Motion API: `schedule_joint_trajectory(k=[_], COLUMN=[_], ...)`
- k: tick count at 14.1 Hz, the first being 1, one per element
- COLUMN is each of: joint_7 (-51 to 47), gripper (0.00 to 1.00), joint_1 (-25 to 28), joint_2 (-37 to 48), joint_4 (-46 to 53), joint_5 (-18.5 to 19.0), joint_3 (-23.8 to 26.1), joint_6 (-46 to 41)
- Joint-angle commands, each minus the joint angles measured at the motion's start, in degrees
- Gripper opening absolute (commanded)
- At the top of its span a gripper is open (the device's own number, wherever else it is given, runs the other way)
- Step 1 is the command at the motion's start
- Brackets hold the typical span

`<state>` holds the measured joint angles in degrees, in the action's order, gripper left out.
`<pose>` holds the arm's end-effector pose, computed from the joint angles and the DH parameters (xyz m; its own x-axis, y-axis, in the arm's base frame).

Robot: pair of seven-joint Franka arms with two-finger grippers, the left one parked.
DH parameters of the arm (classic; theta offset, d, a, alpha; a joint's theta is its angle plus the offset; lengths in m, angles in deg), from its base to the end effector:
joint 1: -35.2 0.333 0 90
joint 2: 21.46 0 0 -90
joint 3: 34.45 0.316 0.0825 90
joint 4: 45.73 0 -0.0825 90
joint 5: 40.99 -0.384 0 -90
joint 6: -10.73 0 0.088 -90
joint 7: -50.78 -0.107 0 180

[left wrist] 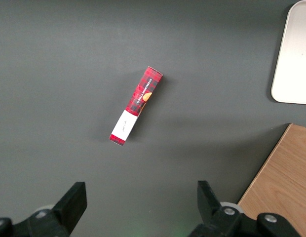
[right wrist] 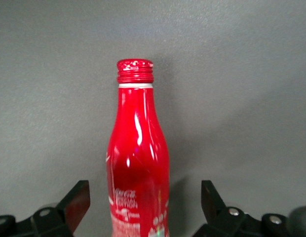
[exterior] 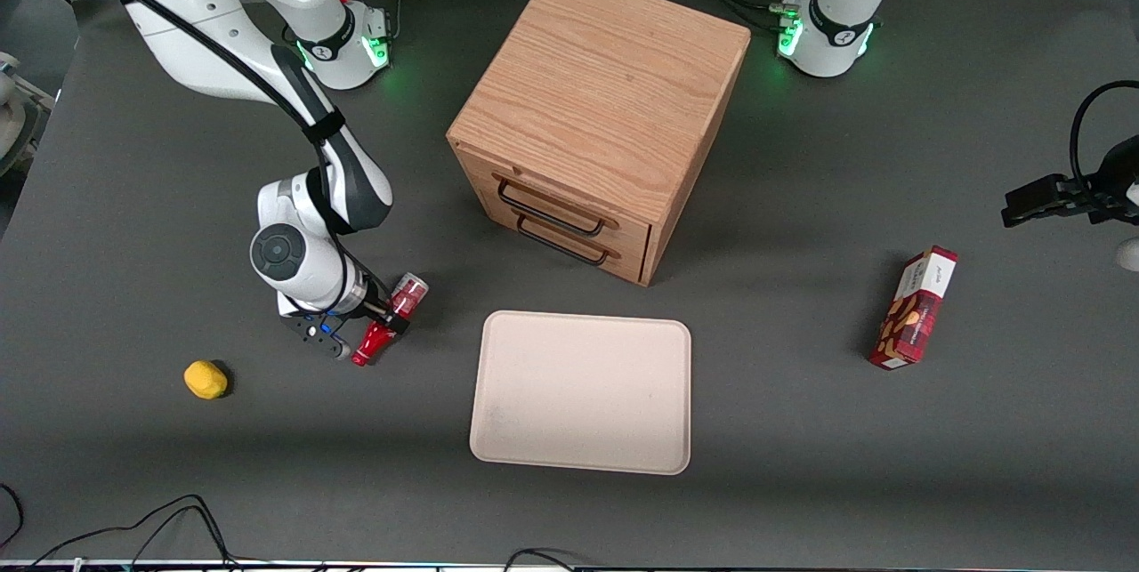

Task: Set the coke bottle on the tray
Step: 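Close the right gripper around the bottle's body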

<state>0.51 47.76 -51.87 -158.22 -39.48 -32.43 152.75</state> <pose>0.5952 0.1543 0.1991 0.8214 -0.5702 -0.0110 -0.5701 -0.8215 0.0102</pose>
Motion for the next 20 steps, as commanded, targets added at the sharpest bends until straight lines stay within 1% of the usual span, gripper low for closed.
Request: schedule_joint_trajectory(k=[1,7,8,9,17,19,20], joint_7=[-3.34,-4.57,-4.65,-5.00,-5.01,-3.61,-1.51], gripper=[1.00,0.99,0.75,0.01,0.00,0.00,0.00], joint_1=[0.10,1.06,1.06,1.06,1.06,0.89,0.45], joint_2=[-1.49,-2.37,-2.37,-2.28,-1.59,1.39,3.93], joint_4=[0.17,0.44,0.35,0.26,0.26,0.43,0.96], joint_5=[1.57,1.57,1.84,1.93,2.19,2.28,2.37], joint_3=[0.18,0.09,0.09,0.09,0.09,0.09,0.09], joint_6=[2.91,3.53,3.53,3.53,3.27,0.21,-4.59])
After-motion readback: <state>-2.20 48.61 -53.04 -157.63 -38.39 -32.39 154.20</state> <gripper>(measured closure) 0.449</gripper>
